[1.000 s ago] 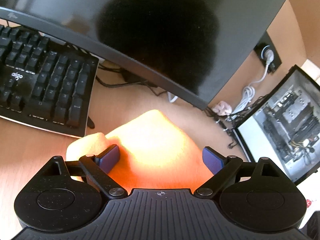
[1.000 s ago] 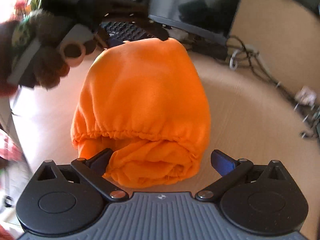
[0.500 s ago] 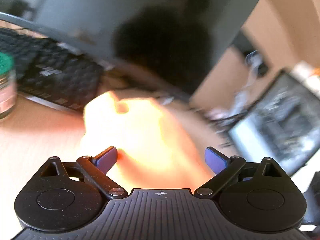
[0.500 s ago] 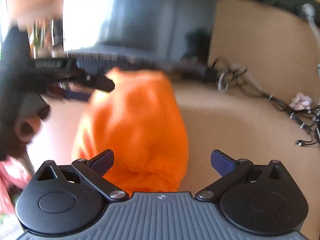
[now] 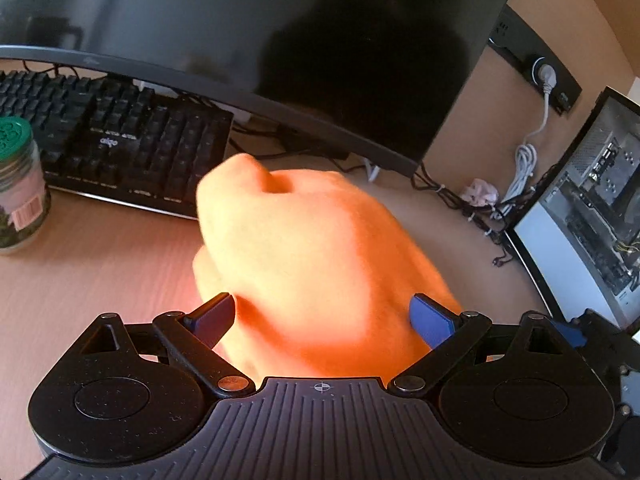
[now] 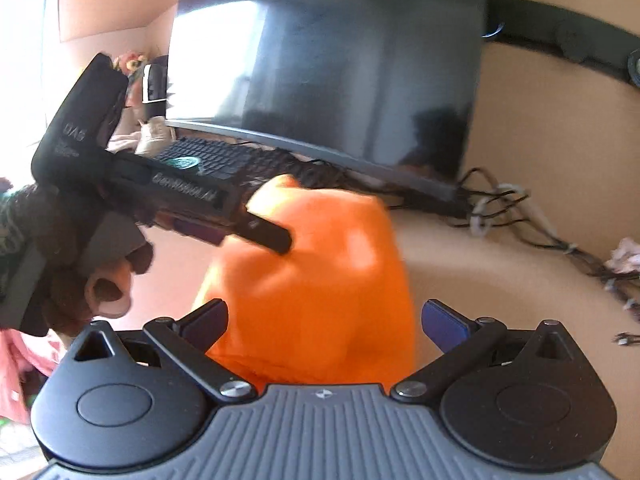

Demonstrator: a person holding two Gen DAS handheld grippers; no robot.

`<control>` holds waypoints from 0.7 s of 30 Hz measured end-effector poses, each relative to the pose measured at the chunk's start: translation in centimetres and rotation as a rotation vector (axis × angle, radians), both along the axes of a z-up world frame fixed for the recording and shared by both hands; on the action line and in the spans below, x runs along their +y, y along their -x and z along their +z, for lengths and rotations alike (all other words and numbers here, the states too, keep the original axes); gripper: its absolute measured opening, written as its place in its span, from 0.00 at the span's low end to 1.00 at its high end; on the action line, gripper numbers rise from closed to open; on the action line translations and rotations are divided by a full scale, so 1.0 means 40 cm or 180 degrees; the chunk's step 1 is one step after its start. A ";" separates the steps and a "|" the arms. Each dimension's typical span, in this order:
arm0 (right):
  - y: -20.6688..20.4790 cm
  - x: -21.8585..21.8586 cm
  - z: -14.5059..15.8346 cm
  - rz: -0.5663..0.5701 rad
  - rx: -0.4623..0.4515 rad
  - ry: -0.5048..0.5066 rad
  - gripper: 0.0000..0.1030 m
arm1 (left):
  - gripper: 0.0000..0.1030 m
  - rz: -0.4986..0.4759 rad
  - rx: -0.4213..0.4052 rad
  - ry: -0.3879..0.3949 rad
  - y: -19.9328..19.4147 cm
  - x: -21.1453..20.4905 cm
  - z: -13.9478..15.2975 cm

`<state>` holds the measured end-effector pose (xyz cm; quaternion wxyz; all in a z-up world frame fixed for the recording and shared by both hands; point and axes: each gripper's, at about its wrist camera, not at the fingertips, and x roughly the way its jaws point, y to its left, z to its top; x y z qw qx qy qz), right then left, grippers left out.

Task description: Fold clothes

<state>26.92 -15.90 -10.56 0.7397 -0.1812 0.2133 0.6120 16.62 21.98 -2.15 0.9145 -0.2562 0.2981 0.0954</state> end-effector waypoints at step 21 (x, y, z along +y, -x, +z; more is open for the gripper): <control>0.081 -0.005 -0.035 -0.0497 0.0153 0.0004 1.00 | 0.94 -0.0507 -0.0365 0.0205 -0.174 0.135 -0.054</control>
